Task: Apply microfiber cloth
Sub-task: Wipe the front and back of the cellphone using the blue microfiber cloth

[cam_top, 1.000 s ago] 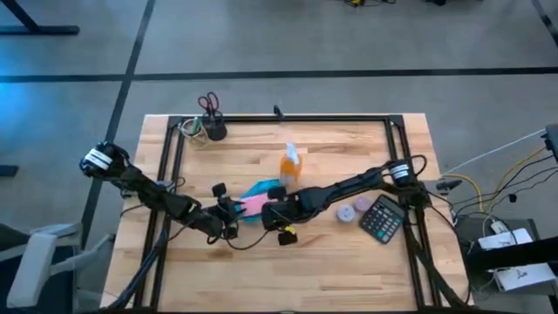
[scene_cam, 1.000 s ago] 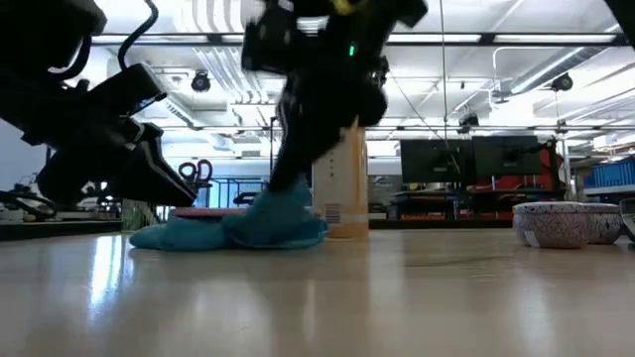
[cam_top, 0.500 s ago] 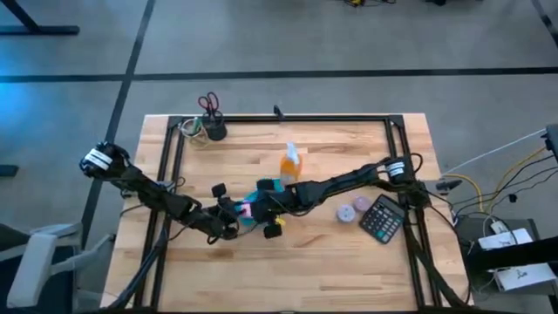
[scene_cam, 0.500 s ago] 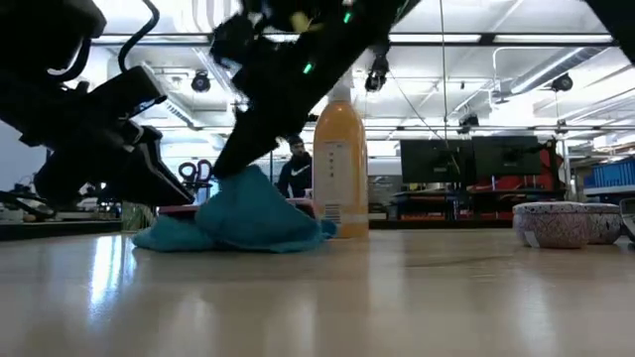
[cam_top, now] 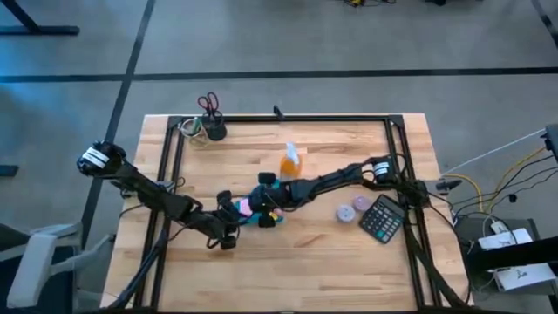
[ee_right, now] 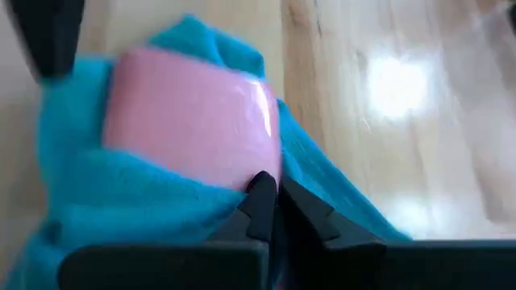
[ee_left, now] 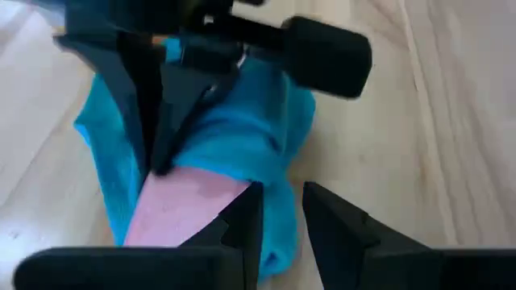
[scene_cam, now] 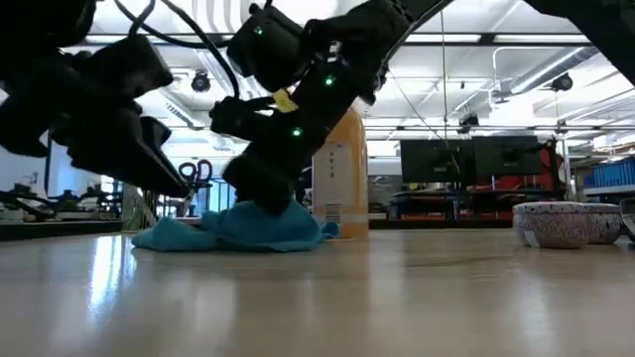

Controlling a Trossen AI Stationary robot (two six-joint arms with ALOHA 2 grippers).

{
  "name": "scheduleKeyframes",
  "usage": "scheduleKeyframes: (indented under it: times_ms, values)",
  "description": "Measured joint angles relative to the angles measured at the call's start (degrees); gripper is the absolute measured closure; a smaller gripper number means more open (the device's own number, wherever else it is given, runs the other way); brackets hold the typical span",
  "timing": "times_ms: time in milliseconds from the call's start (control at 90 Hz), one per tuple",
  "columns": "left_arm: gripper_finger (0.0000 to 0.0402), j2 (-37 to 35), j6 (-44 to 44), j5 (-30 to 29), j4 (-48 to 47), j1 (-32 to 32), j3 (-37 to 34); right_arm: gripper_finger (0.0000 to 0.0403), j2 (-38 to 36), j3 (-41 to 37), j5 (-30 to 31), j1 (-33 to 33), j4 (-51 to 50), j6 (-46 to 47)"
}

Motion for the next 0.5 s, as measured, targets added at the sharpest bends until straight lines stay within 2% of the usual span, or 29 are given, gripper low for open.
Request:
scheduleKeyframes:
  times_ms: [178, 289, 500]
  values:
    - [0.0326, 0.1, -6.0, -1.8, -7.4, 0.0, -0.3, 0.0403, -3.3, -0.3, 7.0, 3.4, -5.6, -2.9]
    - [0.0326, 0.1, -8.0, -1.7, -7.5, 0.0, -0.3, 0.0403, -5.9, -0.3, 11.1, 5.6, -10.0, -2.3]
    - [0.0326, 0.7, -9.1, -2.1, -5.0, 0.5, -1.4, 0.0403, -11.1, -0.3, 11.3, 10.3, -22.3, 3.0]
